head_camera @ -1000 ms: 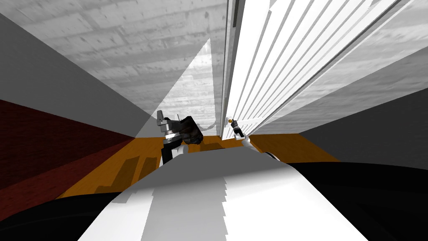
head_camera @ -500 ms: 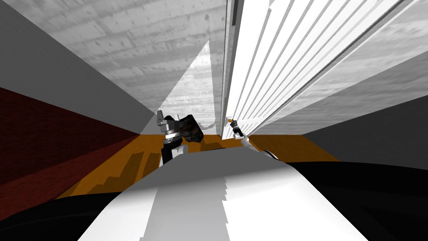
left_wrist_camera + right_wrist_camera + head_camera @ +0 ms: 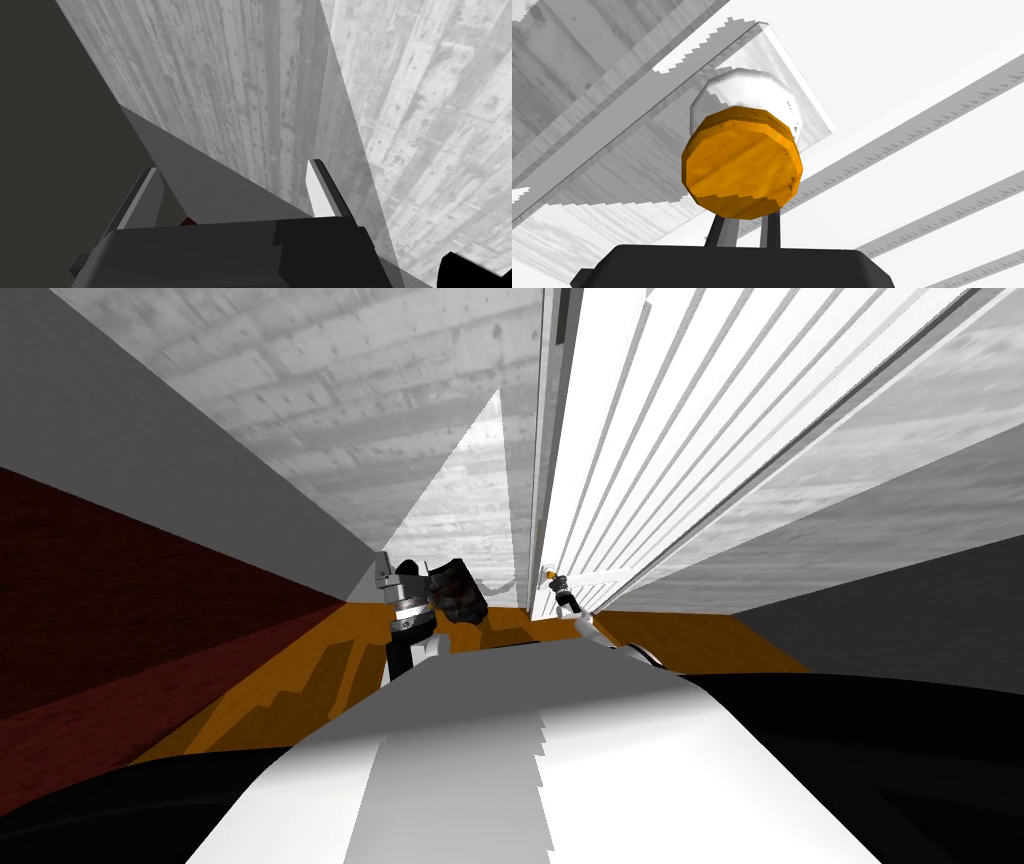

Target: Pull the door open

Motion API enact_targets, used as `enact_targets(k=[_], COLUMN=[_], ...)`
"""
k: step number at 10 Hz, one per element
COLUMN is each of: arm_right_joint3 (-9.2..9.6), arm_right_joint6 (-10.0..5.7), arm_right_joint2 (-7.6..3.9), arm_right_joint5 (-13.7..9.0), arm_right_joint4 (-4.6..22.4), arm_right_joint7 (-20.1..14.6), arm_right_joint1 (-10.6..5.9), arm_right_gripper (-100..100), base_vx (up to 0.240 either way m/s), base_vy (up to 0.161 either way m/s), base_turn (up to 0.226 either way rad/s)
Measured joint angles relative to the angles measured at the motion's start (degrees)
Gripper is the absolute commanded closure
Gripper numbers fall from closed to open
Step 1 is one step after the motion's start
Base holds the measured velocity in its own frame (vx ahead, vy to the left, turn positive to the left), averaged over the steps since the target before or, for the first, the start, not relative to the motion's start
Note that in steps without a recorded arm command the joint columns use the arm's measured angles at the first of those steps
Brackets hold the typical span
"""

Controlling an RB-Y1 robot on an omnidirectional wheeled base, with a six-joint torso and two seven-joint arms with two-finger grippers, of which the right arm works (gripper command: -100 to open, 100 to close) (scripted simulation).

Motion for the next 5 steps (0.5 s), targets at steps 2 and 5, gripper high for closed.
enact_targets(k=[2,5], arm_right_joint3=[0.89,1.78], arm_right_joint6=[-0.22,0.13], arm_right_joint2=[-0.42,-0.12], arm_right_joint5=[-2.94,-5.67], arm_right_joint4=[1.0,2.1], arm_right_joint7=[-3.24,-6.84], arm_right_joint1=[-0.65,-1.62], arm_right_gripper=[100,-100], base_vx=[-0.07,-0.053], base_vy=[-0.044,-0.03], base_turn=[0.077,0.033])
